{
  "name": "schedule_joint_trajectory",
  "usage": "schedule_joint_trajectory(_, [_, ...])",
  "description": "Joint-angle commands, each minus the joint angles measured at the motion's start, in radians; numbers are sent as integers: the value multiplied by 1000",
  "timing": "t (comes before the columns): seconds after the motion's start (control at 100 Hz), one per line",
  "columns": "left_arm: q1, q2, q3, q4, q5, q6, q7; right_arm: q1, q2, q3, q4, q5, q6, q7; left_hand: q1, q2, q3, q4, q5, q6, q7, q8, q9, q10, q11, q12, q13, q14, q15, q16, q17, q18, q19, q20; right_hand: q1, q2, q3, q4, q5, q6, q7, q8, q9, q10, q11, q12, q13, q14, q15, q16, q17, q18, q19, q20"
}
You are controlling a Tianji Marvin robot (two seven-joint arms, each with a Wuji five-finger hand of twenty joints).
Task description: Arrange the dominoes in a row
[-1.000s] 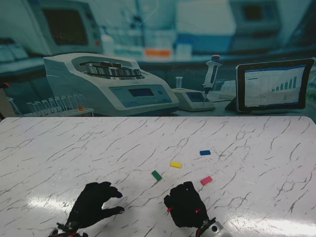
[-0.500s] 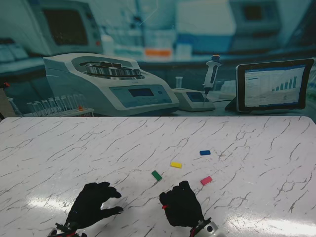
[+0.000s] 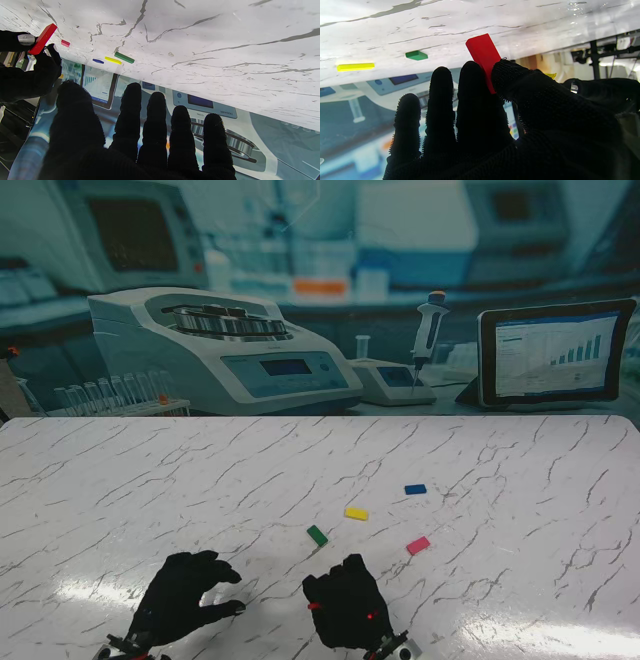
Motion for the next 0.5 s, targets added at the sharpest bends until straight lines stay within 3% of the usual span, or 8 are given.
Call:
schedule_joint_trajectory(0.0, [10,-6,0,-2,-5,-18,-10,-2,-16,-12,1,9,4,-4,8,13,11,-4,2,-9,8,12,11,-12,11,14,9,-14,1,12,-4,20,23,14,1,11,30,37,-29,20,56,-13,25,-31,7,-10,15,-25,-10,-13,-5,-10,29,-7])
schedule_joint_trajectory(0.24, [13,-6,-3,-2,-10,-19,-12,10,-26,-31,22,52,12,14,10,14,11,-4,1,-10,8,12,10,-12,10,14,8,-13,1,12,-5,19,22,14,23,21,6,1,-37,28,61,-35,17,-24,2,-32,4,-19,-16,-19,-16,-12,27,-13])
schedule_joint_trajectory(0.49, [15,-7,-3,-1,-18,-18,-16,20,-43,-40,67,96,13,-14,8,15,10,-4,1,-10,8,12,10,-13,10,14,8,-14,1,12,-5,19,23,14,47,32,-25,-42,-37,34,52,-50,13,-6,-9,-41,-11,-13,-12,-17,-29,-12,27,-15])
